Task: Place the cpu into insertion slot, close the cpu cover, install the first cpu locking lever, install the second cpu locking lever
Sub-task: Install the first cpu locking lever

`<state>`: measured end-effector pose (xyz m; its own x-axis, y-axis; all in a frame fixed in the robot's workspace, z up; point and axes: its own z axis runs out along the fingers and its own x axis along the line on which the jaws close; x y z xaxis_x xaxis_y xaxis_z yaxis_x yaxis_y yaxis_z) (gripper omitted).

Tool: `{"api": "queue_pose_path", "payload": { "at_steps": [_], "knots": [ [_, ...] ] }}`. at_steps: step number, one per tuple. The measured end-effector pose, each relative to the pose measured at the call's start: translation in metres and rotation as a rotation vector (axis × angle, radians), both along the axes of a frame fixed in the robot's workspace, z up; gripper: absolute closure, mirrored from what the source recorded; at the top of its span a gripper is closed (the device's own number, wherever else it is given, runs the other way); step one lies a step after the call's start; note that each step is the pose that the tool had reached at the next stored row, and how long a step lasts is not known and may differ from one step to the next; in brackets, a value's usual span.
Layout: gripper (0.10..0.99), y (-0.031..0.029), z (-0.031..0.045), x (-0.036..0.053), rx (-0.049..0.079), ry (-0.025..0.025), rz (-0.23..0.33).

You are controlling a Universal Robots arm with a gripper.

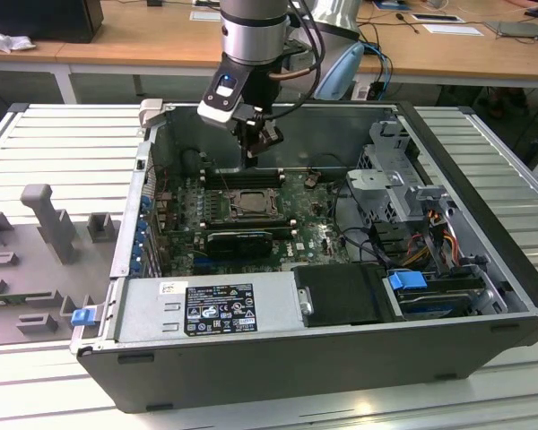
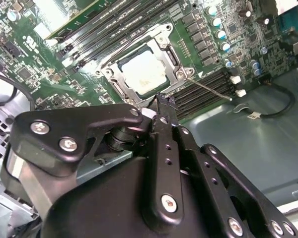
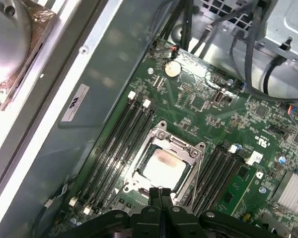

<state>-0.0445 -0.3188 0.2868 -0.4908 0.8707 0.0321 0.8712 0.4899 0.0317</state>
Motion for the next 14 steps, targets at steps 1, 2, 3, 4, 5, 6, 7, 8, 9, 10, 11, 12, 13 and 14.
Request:
{"api": "queue_pose_path", "payload": {
  "at_steps": [1,2,3,4,5,6,7,8,9,10,11,12,13,14],
  "knots": [
    [0.980,0.0000,0.0000,0.0000,0.000,0.0000,0.012],
    [0.980,0.0000,0.0000,0.0000,0.000,0.0000,0.019],
    [0.980,0.0000,0.0000,0.0000,0.000,0.0000,0.027],
    [0.980,0.0000,0.0000,0.0000,0.000,0.0000,0.035],
    [0.980,0.0000,0.0000,0.0000,0.000,0.0000,0.043],
    [0.980,0.0000,0.0000,0.0000,0.000,0.0000,0.051],
    [0.980,0.0000,0.0000,0.0000,0.000,0.0000,0.059],
    [0.980,0.0000,0.0000,0.0000,0.000,0.0000,0.069],
    [0.980,0.0000,0.0000,0.0000,0.000,0.0000,0.077],
    [0.980,0.0000,0.0000,0.0000,0.000,0.0000,0.084],
    [0.980,0.0000,0.0000,0.0000,0.000,0.0000,0.096],
    [0.980,0.0000,0.0000,0.0000,0.000,0.0000,0.107],
    [0.980,0.0000,0.0000,0.0000,0.000,0.0000,0.113],
    [0.980,0.0000,0.0000,0.0000,0.000,0.0001,0.120]
  ]
}}
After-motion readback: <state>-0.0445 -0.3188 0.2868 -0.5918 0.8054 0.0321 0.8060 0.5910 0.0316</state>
